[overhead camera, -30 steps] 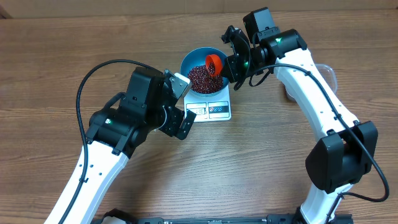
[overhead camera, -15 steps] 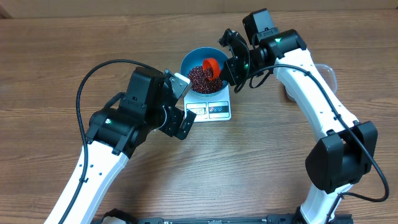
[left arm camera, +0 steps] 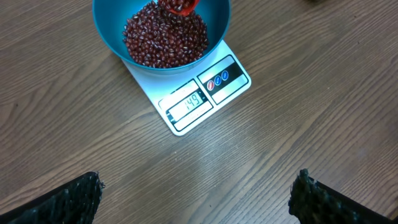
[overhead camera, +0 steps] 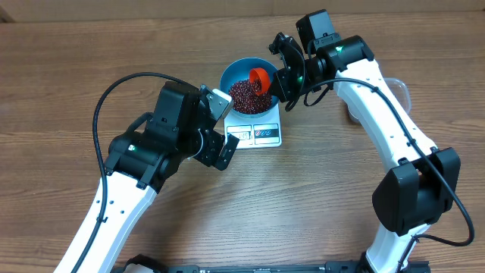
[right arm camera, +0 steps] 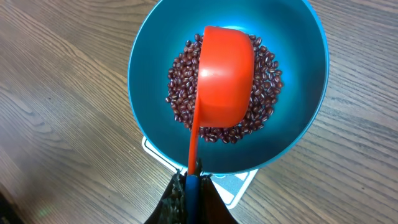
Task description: Scoop item into bowl and weigh 150g on scale
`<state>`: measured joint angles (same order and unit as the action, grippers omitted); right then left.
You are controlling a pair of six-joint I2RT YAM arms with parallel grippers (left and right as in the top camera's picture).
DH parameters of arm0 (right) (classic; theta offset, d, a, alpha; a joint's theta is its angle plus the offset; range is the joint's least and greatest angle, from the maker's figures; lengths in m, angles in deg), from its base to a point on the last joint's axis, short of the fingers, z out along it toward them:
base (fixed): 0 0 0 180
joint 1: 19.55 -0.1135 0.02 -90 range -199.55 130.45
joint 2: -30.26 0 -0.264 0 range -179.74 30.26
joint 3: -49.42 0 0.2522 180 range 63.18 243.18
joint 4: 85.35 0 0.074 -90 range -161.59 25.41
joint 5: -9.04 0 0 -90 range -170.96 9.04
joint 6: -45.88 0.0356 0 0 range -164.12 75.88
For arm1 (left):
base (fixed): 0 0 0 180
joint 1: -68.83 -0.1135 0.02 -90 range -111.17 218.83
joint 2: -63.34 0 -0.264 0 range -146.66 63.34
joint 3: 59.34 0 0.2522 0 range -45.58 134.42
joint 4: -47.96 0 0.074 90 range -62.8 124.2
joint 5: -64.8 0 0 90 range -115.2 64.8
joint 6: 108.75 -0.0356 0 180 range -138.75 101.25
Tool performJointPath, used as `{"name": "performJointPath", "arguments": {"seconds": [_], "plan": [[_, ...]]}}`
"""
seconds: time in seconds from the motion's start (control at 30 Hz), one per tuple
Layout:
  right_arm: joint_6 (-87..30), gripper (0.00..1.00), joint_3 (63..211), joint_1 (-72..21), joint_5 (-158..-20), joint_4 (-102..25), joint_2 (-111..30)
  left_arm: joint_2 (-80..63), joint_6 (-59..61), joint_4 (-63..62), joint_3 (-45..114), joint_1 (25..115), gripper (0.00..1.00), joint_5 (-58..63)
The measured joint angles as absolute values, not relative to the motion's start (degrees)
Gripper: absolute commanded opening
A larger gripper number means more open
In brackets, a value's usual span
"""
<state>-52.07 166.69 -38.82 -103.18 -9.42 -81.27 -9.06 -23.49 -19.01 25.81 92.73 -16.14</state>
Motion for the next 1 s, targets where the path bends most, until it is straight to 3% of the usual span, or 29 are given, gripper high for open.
{"name": "performJointPath", "arguments": {"seconds": [0.87,1.0], "plan": [[-51.9,0.03,166.7,-38.8,-103.2,-9.4,-81.3,-9.1,-23.5,-19.0,25.8,92.7,1.0,-16.1],[-56.5,0.03,166.7,-38.8,-105.0,-6.7,-81.3,-9.1,-23.5,-19.0,25.8,92.7,1.0,-16.1]]}}
